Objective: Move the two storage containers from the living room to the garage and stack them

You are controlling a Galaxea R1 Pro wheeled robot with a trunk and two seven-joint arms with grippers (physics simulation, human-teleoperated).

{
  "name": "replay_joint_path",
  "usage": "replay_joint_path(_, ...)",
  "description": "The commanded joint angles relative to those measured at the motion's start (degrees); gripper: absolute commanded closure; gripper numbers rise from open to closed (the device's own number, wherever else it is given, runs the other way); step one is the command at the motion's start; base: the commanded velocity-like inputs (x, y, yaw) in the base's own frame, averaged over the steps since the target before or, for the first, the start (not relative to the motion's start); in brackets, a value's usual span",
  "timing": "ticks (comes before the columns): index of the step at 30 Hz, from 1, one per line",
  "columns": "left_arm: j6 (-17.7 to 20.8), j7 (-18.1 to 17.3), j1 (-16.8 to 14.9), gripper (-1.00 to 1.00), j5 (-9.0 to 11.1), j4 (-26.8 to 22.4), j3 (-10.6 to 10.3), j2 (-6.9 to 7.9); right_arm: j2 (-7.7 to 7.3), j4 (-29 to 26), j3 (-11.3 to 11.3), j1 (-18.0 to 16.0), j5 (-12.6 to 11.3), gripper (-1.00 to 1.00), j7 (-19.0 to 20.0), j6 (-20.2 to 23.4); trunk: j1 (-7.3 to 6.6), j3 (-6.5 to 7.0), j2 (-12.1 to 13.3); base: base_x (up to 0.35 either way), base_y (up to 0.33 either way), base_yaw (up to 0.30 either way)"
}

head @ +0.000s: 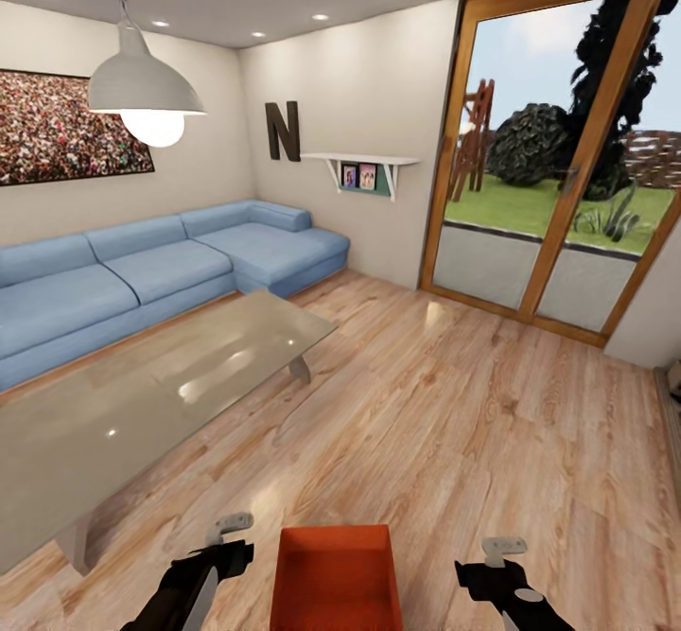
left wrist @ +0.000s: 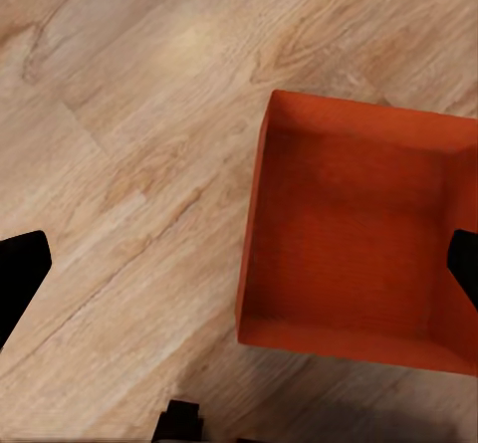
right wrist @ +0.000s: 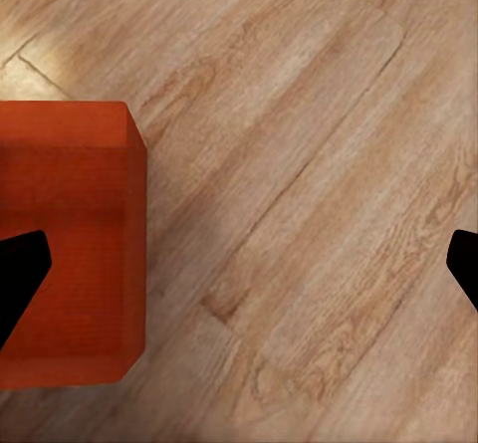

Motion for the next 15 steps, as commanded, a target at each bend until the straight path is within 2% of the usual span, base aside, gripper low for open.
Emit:
replay_joint_path(1, 0.3, 0.12, -0.05, -1.0, 0.42, -0.07, 0.12, 0.02, -0.04, 0.01, 0.27, -0.04, -0.18, -1.0, -0.01, -0.08, 0.02, -0.19, -0.08, 0.0, 0.0, 0.0)
replay_joint_path(15, 0.54, 0.01, -0.02, -1.0, 0.39, 0.02, -0.38, -0.33, 0.5, 0.26, 0.61, -0.04, -0.11, -1.0, 0.05, -0.09, 0.02, -1.47, -0.08, 0.0, 0.0, 0.0)
